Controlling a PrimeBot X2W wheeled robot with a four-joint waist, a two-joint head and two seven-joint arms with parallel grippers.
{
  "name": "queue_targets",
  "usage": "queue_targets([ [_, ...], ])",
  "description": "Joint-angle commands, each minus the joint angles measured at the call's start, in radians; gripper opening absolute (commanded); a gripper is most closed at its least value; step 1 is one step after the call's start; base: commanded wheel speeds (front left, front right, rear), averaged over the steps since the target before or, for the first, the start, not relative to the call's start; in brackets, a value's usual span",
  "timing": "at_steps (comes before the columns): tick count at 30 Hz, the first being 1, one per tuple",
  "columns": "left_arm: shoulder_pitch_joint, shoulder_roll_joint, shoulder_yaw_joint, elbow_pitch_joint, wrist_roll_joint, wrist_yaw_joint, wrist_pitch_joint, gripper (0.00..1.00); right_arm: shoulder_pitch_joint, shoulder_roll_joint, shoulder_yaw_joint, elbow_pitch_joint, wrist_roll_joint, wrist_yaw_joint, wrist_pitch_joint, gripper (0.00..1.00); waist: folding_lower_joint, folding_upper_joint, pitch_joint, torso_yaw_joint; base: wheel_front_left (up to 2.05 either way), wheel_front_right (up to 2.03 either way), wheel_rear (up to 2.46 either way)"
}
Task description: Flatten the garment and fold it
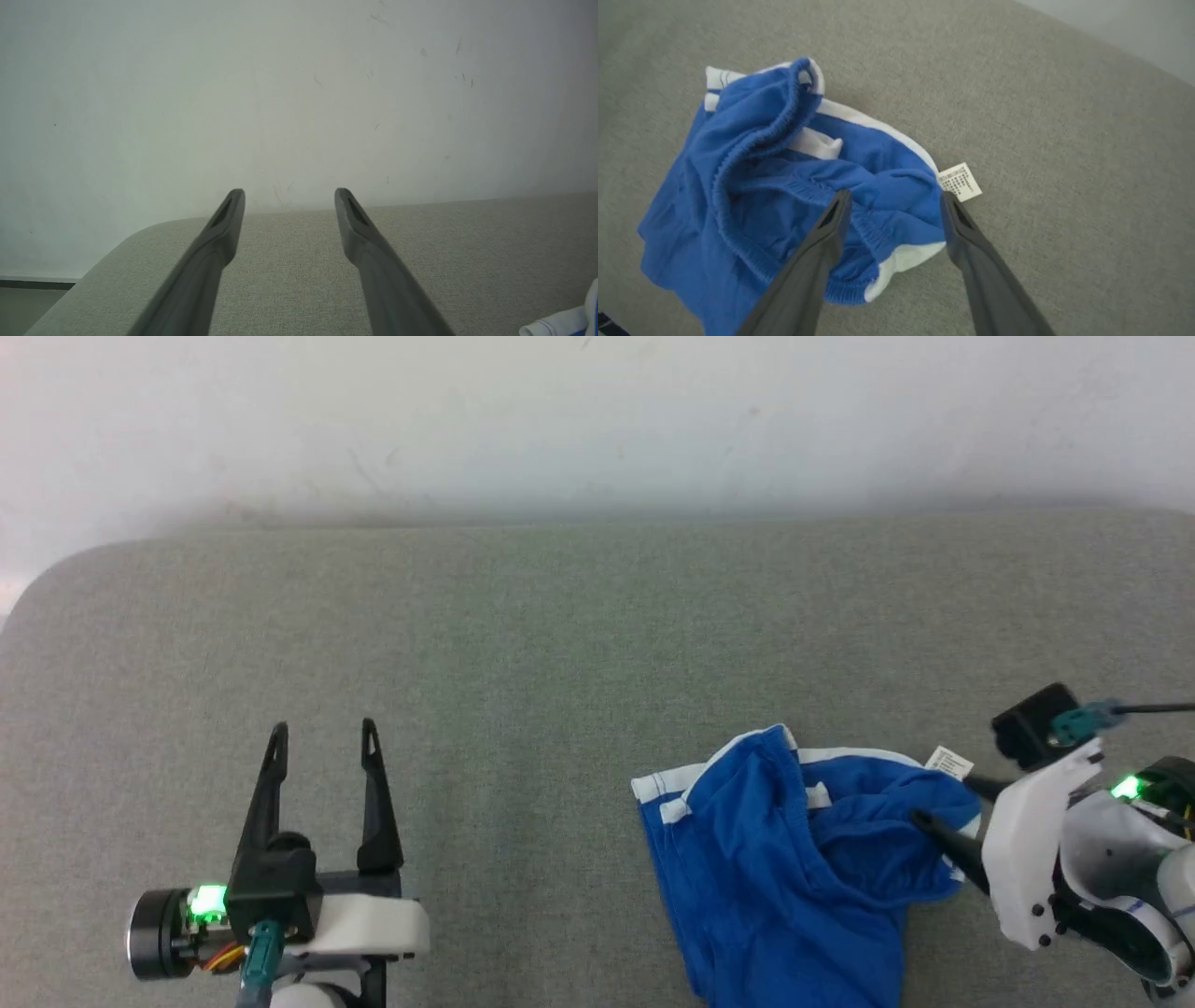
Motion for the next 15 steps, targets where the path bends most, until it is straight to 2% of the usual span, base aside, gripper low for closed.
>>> queue_targets([
  [1,-0.018,-0.006,-0.001,0.002,-0.001,-0.004,-0.005,1.00,-0.021,-0.005,0.014,0.009,0.011,-0.001,0.014,1.00,0.0000,0.0000,0.023,0.015,0.00,0.00,0.00],
  [3,-0.030,-0.010,-0.005,0.004,-0.001,-0.005,-0.005,1.00,-0.050,-0.022,0.073,0.052,0.032,-0.001,0.049,1.00,0.0000,0.0000,0.042,0.026,0.00,0.00,0.00],
  [7,-0.052,-0.016,-0.010,0.012,-0.001,-0.008,-0.005,1.00,-0.089,0.008,0.172,0.167,0.061,-0.001,0.053,1.00,0.0000,0.0000,0.073,0.043,0.00,0.00,0.00],
  [11,-0.067,-0.019,-0.010,0.018,-0.001,-0.010,-0.005,1.00,-0.097,0.040,0.298,0.255,0.081,-0.001,0.032,1.00,0.0000,0.0000,0.087,0.056,0.00,0.00,0.00],
  [15,-0.070,-0.020,-0.001,0.021,-0.001,-0.006,-0.005,1.00,-0.122,0.051,0.364,0.315,0.110,-0.001,-0.035,1.00,0.0000,0.0000,0.087,0.049,0.00,0.00,0.00],
])
